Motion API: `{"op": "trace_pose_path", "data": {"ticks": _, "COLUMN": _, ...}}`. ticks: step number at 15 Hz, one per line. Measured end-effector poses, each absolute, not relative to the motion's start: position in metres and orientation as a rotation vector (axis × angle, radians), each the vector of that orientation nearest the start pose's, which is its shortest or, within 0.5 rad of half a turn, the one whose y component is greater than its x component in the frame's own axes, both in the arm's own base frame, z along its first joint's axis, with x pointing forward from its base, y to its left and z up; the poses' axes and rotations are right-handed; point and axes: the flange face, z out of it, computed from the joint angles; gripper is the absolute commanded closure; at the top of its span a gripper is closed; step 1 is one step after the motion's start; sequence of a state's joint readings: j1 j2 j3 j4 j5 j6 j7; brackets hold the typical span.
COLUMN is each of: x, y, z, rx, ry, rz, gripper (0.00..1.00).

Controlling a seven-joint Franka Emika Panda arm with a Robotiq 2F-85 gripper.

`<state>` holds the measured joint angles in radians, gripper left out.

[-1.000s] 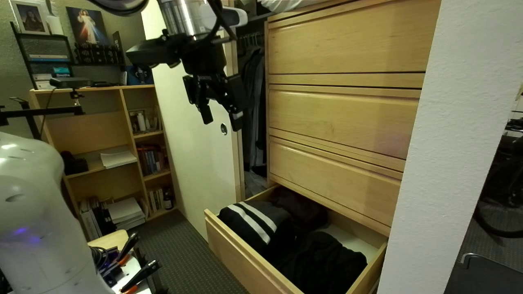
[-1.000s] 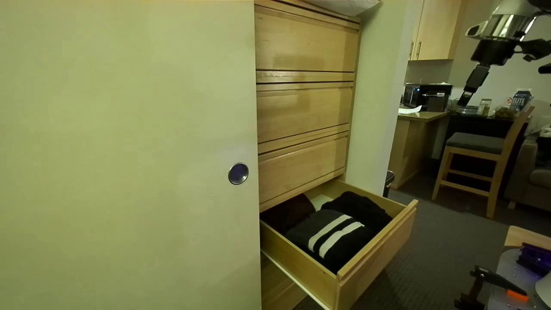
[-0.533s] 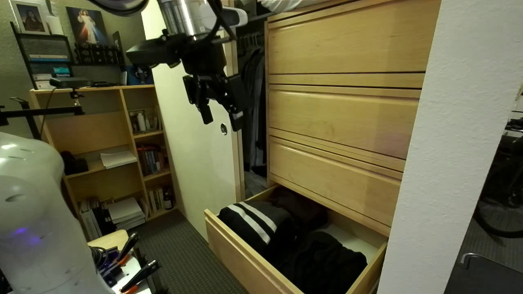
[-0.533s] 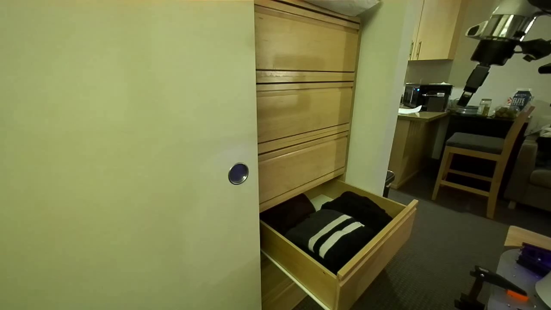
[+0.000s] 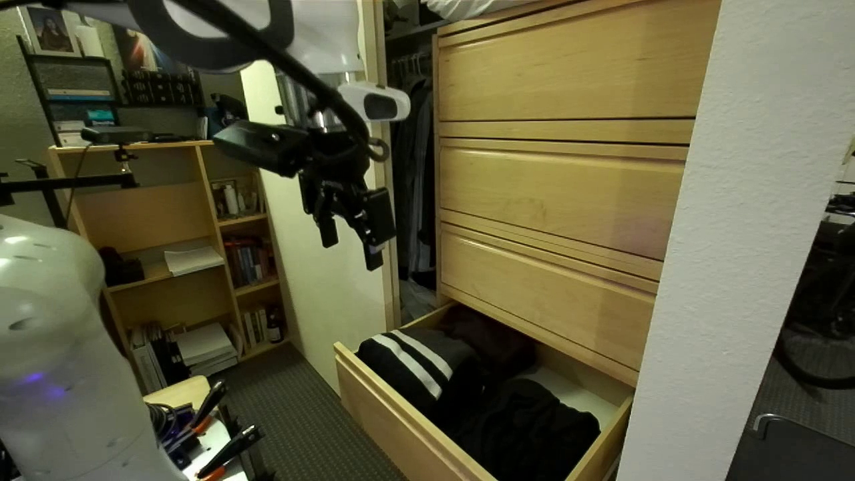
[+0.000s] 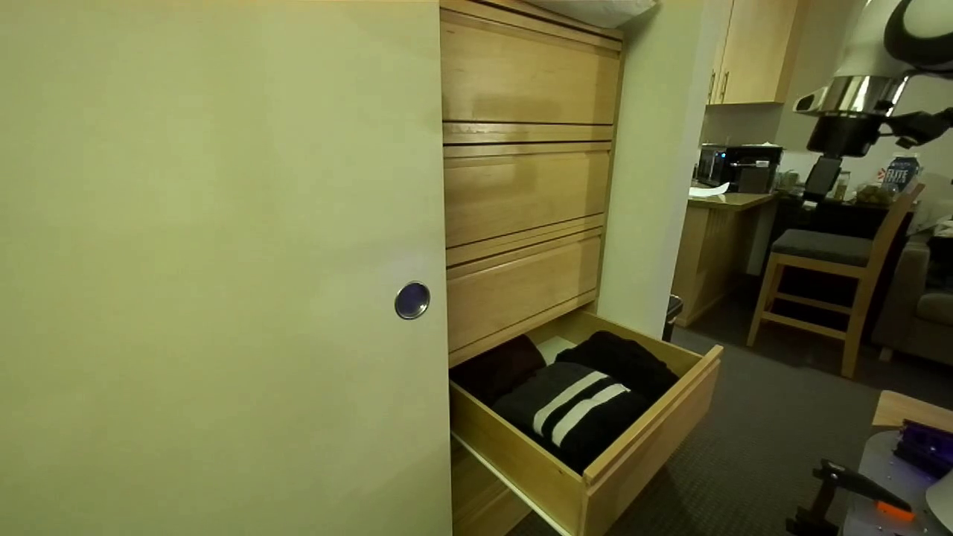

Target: Push the open drawer closed

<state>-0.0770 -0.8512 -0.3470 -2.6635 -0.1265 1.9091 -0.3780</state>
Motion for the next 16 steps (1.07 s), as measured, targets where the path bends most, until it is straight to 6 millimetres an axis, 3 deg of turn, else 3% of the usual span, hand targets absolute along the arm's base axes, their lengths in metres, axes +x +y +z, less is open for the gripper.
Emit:
{"op": "trace_pose_path", "data": {"ticks": 5, "x": 0.294, "y": -0.141, "z": 0.433, "rx": -3.014, "ry": -0.163, "rz": -0.081, "gripper": 0.00}}
{"op": "trace_pose_path", "data": {"ticks": 16, "x": 0.350, "y": -0.147, "z": 0.345, "rx": -3.046, "ry": -0.344, "rz": 0.099, "gripper": 0.00}}
